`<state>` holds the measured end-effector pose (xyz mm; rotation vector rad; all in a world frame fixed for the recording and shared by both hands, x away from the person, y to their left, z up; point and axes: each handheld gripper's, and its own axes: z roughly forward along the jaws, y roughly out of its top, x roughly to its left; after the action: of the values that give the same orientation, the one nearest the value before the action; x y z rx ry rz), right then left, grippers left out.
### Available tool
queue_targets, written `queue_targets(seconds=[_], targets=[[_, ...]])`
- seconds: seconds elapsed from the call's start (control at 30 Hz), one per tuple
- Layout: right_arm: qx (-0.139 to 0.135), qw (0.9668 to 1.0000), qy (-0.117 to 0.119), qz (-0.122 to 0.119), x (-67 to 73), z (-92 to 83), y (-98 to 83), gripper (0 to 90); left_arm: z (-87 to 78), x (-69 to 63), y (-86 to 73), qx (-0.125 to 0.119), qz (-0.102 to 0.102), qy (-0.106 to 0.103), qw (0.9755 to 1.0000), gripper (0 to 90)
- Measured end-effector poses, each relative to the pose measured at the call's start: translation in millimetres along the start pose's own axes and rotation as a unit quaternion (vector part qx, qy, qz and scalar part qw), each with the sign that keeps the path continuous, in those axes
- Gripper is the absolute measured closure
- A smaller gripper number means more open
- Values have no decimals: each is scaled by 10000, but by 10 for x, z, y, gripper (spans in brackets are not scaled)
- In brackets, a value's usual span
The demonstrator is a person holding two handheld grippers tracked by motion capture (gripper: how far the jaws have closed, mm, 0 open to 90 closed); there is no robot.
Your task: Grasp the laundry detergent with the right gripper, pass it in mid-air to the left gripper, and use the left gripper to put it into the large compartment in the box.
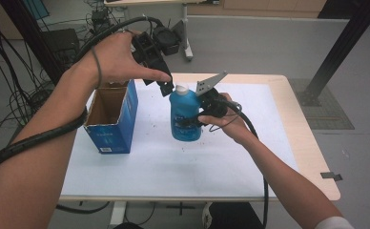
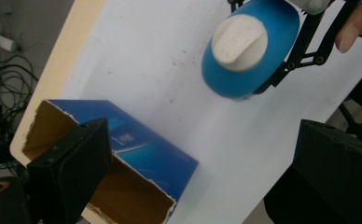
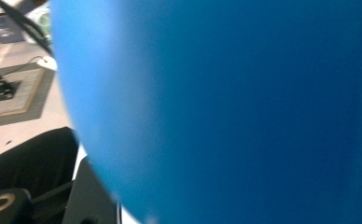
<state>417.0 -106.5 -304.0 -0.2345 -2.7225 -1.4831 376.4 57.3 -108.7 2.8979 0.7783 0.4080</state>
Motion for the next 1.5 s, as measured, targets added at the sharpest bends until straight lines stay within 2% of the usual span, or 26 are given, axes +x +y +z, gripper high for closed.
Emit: queue_targets(seconds=[0.07,0.1,0.2,0.23,0.3,0.4,0.47,0.6,0.67,0.83,0.87,0.97,1.03,1.5], targets=[[-5,9998,146,-118,42,23,32,437,9,-15,-2,-3,50,-38,10000,50],[-5,9998,146,-118,42,23,32,437,25,-30,-3,14,106,-107,9999,50],[23,9988,363,-322,109,48,70,437,72,-70,2,71,230,-262,9994,50],[23,9988,363,-322,109,48,70,437,72,-70,2,71,230,-262,9994,50],[48,9979,480,-426,136,63,77,437,81,-112,14,-8,377,-321,9988,49],[82,9970,571,-518,159,70,83,437,86,-141,35,-21,495,-330,9982,49],[87,9961,673,-565,191,76,94,437,101,-162,57,-10,520,-408,9978,49],[78,9950,735,-669,221,68,107,436,167,-237,109,24,675,-607,9959,49],[78,9945,765,-708,230,60,106,436,193,-253,126,94,760,-639,9950,49],[92,9935,812,-791,251,40,107,436,233,-271,145,99,789,-735,9941,49],[85,9931,829,-825,266,35,112,436,253,-281,160,143,846,-737,9936,48],[72,9927,847,-857,279,32,119,436,279,-300,174,223,845,-736,9935,47],[60,9924,859,-877,299,22,130,436,301,-317,187,239,834,-815,9929,50],[-46,9922,861,-896,310,-59,137,436,398,-373,240,217,997,-865,9910,50]])
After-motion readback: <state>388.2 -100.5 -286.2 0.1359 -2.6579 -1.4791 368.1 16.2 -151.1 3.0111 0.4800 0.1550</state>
